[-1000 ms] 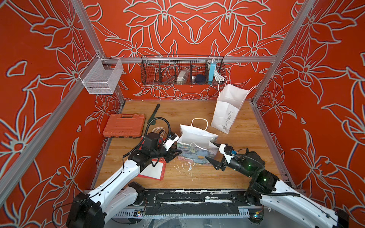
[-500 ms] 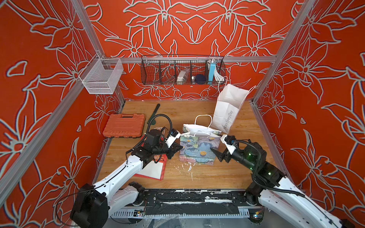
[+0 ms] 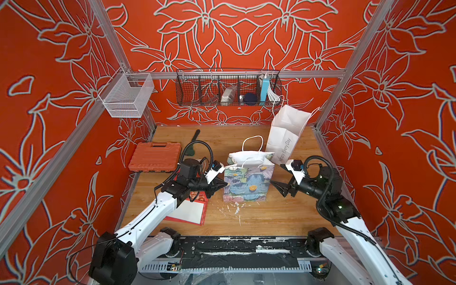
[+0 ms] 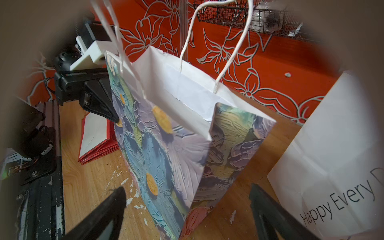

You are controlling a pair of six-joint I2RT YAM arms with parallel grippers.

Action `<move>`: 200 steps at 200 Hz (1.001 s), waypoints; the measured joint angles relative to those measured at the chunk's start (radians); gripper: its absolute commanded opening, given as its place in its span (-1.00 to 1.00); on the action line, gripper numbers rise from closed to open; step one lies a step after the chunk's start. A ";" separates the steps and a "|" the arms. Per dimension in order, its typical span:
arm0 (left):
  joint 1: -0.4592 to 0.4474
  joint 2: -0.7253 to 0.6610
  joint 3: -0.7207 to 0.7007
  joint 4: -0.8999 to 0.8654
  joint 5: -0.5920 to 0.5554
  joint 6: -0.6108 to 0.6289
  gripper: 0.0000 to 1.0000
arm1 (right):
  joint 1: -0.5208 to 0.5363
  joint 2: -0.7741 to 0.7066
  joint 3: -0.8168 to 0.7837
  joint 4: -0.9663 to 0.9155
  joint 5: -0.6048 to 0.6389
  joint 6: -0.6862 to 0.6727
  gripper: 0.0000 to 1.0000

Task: Put away the paper bag
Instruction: Pick up the paper bag from the center of the board.

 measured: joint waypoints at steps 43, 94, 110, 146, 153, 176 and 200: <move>0.004 -0.023 0.000 -0.042 0.012 0.037 -0.82 | -0.001 0.076 0.017 0.018 -0.101 -0.024 0.75; 0.005 -0.041 -0.008 -0.004 0.019 -0.008 -0.17 | -0.001 0.157 0.023 0.019 -0.168 -0.072 0.65; 0.007 -0.073 -0.008 0.039 0.022 -0.046 -0.13 | -0.001 0.163 0.032 0.019 -0.201 -0.081 0.58; 0.012 -0.116 0.008 0.115 0.031 -0.104 -0.28 | -0.001 0.174 0.040 0.021 -0.269 -0.088 0.56; 0.014 -0.116 0.015 0.126 0.035 -0.111 -0.35 | -0.001 0.174 0.040 0.021 -0.275 -0.089 0.57; 0.017 -0.114 0.033 0.142 0.044 -0.121 -0.65 | -0.001 0.166 0.040 0.014 -0.268 -0.105 0.73; 0.017 -0.101 0.045 0.140 0.063 -0.105 -0.92 | -0.001 0.139 0.052 -0.014 -0.193 -0.145 0.84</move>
